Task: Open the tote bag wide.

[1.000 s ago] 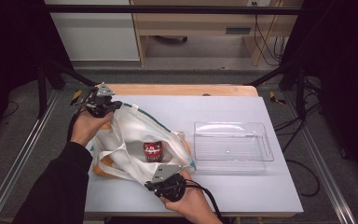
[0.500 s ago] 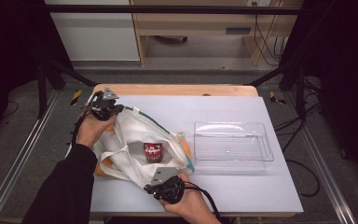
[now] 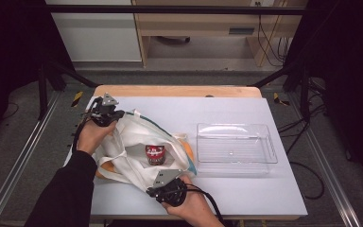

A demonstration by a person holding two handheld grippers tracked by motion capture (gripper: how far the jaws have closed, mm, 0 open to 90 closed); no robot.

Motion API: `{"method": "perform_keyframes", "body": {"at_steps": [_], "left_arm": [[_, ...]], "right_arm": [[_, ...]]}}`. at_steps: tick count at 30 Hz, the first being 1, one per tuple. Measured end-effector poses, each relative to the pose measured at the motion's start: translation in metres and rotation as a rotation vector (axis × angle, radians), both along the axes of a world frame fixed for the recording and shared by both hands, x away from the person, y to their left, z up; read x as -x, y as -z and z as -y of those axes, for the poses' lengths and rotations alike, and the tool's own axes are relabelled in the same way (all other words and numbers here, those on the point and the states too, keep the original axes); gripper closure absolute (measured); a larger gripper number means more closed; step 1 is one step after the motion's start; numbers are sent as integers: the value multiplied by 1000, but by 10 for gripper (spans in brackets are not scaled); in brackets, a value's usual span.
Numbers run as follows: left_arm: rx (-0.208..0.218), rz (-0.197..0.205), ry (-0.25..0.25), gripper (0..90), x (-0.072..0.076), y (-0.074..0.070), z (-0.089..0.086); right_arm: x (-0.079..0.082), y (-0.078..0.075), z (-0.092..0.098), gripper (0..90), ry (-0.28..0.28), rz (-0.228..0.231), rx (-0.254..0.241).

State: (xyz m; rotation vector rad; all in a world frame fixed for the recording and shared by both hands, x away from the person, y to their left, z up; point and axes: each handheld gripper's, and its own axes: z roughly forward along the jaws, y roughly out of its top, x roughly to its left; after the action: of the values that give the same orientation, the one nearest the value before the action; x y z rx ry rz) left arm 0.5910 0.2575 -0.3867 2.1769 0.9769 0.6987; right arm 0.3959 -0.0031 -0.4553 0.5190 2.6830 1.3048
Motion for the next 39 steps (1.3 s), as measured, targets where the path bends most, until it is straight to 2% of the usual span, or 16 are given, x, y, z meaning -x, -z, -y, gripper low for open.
{"method": "perform_keyframes", "body": {"at_steps": [4,7,8,10,12,17,18,23,25,29,31,32,34,36,37,39], "left_arm": [[-25,55,6,743,13,-10,5],[-15,91,-2,607,23,-16,5],[-9,117,-6,568,34,-24,5],[-4,126,-6,532,41,-28,4],[13,160,12,492,61,-41,3],[43,153,32,451,83,-53,-1],[53,149,34,451,95,-53,-3],[56,175,30,423,119,-51,-5],[70,178,21,418,134,-46,-7],[68,187,6,402,147,-36,-7],[76,189,0,389,149,-33,-6],[76,192,-6,381,151,-27,-4],[83,185,-3,367,152,-24,-3],[98,187,-11,324,151,-18,0],[86,188,-18,324,151,-15,1],[73,179,-23,295,150,-8,4]], "right_arm": [[4,-7,4,721,21,25,-27],[7,-16,9,625,35,46,-37],[8,-19,10,595,44,53,-45],[11,-25,12,558,48,68,-58],[14,-32,14,512,48,85,-52],[16,-40,14,371,57,110,-38],[16,-41,14,346,52,111,-34],[14,-58,15,320,46,133,-21],[9,-77,21,323,61,151,-33],[-5,-102,31,371,82,173,-17],[-9,-107,32,387,90,177,-7],[-24,-118,35,414,104,187,14],[-30,-121,35,419,110,186,20],[-54,-129,36,436,142,183,57],[-54,-129,36,436,142,183,57],[-74,-132,36,440,160,178,75]]}}
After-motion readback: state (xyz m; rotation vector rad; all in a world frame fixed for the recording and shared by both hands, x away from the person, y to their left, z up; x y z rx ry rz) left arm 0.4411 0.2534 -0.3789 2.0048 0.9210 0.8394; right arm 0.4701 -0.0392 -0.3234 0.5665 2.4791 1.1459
